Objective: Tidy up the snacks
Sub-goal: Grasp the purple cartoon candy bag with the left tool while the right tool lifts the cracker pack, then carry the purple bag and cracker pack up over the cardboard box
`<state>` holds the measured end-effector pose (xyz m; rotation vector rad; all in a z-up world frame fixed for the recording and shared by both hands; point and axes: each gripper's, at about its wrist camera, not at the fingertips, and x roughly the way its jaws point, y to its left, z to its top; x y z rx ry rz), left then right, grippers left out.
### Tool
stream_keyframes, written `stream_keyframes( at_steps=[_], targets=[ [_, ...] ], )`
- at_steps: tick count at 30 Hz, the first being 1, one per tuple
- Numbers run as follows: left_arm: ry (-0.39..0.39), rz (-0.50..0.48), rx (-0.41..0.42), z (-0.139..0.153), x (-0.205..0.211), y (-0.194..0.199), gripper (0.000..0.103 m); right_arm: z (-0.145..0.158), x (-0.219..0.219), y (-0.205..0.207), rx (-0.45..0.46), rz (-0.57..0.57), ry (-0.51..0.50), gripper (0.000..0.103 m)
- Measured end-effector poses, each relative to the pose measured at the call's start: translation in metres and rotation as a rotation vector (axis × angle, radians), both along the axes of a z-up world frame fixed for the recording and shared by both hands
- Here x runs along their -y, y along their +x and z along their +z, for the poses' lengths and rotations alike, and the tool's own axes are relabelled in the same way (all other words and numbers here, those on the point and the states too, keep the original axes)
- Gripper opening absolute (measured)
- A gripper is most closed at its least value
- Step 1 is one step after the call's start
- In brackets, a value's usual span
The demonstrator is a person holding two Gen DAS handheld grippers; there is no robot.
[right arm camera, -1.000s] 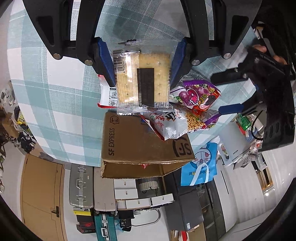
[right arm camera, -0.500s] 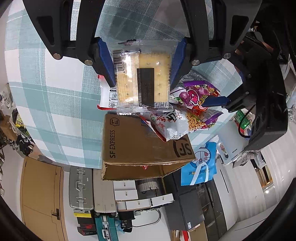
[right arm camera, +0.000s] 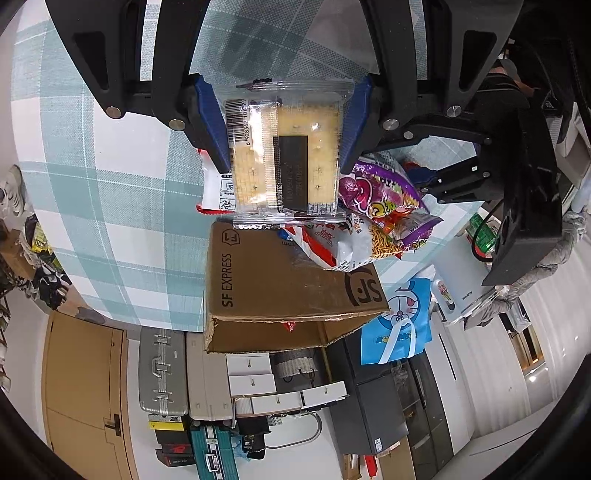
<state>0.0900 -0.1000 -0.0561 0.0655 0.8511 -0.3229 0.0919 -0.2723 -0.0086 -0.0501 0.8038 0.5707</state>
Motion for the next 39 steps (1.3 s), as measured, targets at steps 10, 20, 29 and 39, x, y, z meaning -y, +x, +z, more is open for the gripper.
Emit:
stream_keyframes(
  at_steps=[10,20,29,39],
  targets=[
    [-0.049,0.033,0.04,0.01,-0.027,-0.013,0.04,0.004,0.0,-0.002,0.009,0.003,0.007,0.058],
    [-0.099,0.057,0.093,0.022,-0.054,-0.039,0.04,0.013,-0.003,-0.009,0.044,0.009,0.029,0.058],
    [-0.113,0.06,0.157,0.041,-0.063,-0.049,0.04,0.026,-0.002,-0.017,0.098,0.006,0.074,0.058],
    [-0.131,0.089,0.205,0.068,-0.072,-0.054,0.04,0.037,0.004,-0.016,0.128,-0.032,0.119,0.058]
  ],
)
